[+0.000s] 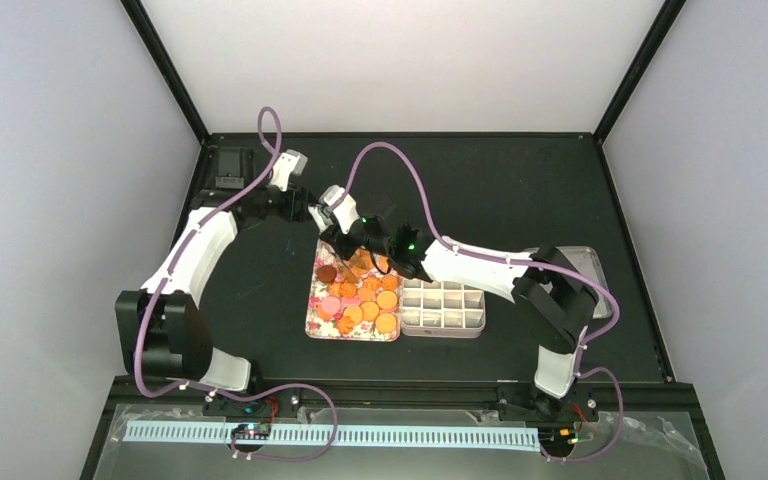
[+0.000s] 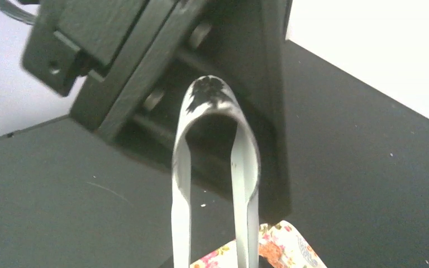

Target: Pack the cookies

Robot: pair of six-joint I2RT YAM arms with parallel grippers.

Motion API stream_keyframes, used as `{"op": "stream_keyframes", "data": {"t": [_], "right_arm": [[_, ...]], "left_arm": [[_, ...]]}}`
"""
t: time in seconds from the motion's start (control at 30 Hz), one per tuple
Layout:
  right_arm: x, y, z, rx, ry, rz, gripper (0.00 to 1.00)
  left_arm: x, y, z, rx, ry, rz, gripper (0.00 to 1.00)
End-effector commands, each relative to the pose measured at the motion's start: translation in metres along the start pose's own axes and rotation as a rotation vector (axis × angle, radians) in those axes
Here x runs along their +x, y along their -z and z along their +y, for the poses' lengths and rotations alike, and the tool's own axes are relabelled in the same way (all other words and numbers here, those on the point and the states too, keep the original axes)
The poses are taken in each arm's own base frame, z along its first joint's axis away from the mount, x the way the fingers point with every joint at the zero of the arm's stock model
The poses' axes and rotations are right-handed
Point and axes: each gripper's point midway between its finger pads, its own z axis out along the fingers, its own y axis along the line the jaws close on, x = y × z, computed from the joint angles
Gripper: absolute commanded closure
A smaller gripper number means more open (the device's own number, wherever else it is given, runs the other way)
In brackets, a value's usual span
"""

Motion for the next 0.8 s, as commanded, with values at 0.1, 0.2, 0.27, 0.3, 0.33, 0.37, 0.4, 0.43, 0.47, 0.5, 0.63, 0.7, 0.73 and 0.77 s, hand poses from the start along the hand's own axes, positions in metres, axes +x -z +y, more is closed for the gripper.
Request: {"op": "stream_keyframes", "data": {"t": [0.1,0.2,0.27,0.3,0.33,0.37,0.4,0.43,0.47,0.5,0.63,0.7,0.73,0.77], "right_arm": [[-0.010,0.003,-0.011,0.077,0.020,-0.061,0.64],[-0.004,0.006,-0.007,0.067,0.029,-0.045,0.61],[0.001,0.008,-0.006,0.066,0.030,-0.030,0.59],[0.003,0.010,-0.007,0.070,0.027,-0.023,0.58],[0.005,0.013,-0.007,0.070,0.026,-0.018,0.56],[0.006,0.016,-0.005,0.067,0.025,-0.017,0.54],[0.006,0.018,-0.005,0.066,0.024,-0.017,0.52],[0.006,0.021,-0.005,0.064,0.023,-0.015,0.50],[0.005,0.023,-0.004,0.061,0.023,-0.014,0.48],[0.004,0.026,-0.004,0.058,0.023,-0.013,0.47],[0.000,0.033,0.000,0.042,0.034,-0.001,0.41],[0.002,0.036,0.002,0.034,0.036,0.012,0.41],[0.004,0.036,0.002,0.032,0.036,0.019,0.41],[0.007,0.037,0.002,0.032,0.036,0.030,0.41]], "left_arm": [[0.021,-0.012,-0.018,0.011,-0.032,0.059,0.34],[0.028,-0.021,-0.030,0.039,-0.047,0.094,0.34],[0.032,-0.025,-0.039,0.052,-0.072,0.114,0.35],[0.032,-0.025,-0.044,0.056,-0.088,0.116,0.35],[0.033,-0.025,-0.047,0.056,-0.103,0.118,0.35],[0.034,-0.025,-0.051,0.057,-0.115,0.117,0.35],[0.036,-0.025,-0.053,0.059,-0.122,0.121,0.35],[0.038,-0.025,-0.054,0.057,-0.131,0.124,0.35],[0.040,-0.025,-0.055,0.054,-0.142,0.129,0.35],[0.042,-0.025,-0.057,0.048,-0.156,0.135,0.35],[0.044,-0.025,-0.063,0.033,-0.226,0.137,0.35],[0.044,-0.024,-0.067,0.034,-0.248,0.130,0.35],[0.044,-0.024,-0.068,0.035,-0.249,0.128,0.35],[0.044,-0.023,-0.068,0.034,-0.249,0.129,0.35]]}}
